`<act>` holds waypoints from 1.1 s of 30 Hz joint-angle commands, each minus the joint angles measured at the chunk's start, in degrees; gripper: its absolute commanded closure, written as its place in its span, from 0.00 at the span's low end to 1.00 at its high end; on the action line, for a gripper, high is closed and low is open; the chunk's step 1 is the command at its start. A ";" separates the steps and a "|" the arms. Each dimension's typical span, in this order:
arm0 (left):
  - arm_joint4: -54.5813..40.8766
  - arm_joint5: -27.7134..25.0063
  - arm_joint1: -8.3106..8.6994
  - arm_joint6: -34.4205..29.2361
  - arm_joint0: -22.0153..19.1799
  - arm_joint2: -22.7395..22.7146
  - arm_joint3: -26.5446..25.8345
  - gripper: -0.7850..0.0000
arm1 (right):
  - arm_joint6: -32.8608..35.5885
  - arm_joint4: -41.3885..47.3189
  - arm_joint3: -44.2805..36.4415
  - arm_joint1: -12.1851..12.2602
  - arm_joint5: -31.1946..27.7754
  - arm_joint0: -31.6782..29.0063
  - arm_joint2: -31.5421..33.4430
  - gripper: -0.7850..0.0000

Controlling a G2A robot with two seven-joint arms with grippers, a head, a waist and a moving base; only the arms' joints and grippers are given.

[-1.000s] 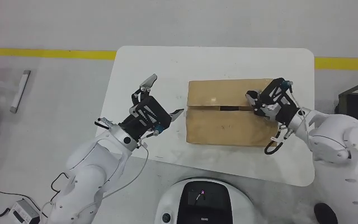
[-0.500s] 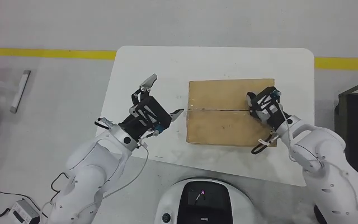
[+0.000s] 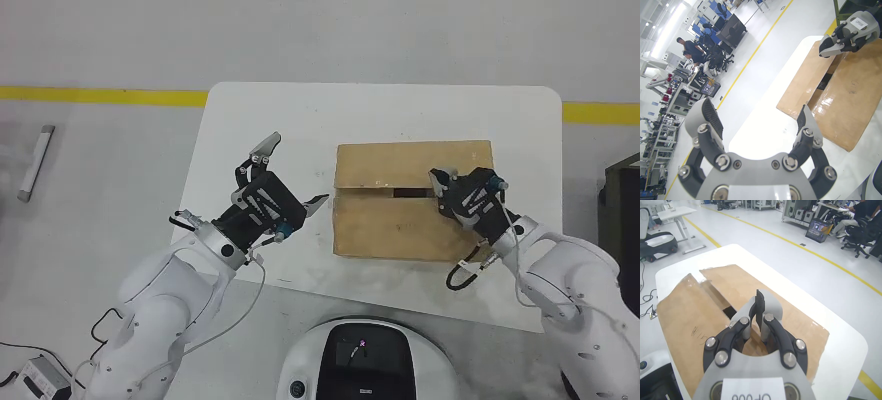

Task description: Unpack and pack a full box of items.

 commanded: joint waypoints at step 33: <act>2.41 -0.54 0.13 1.23 0.76 0.21 0.59 0.00 | 8.81 1.51 4.54 -0.78 2.89 2.86 -3.05 1.00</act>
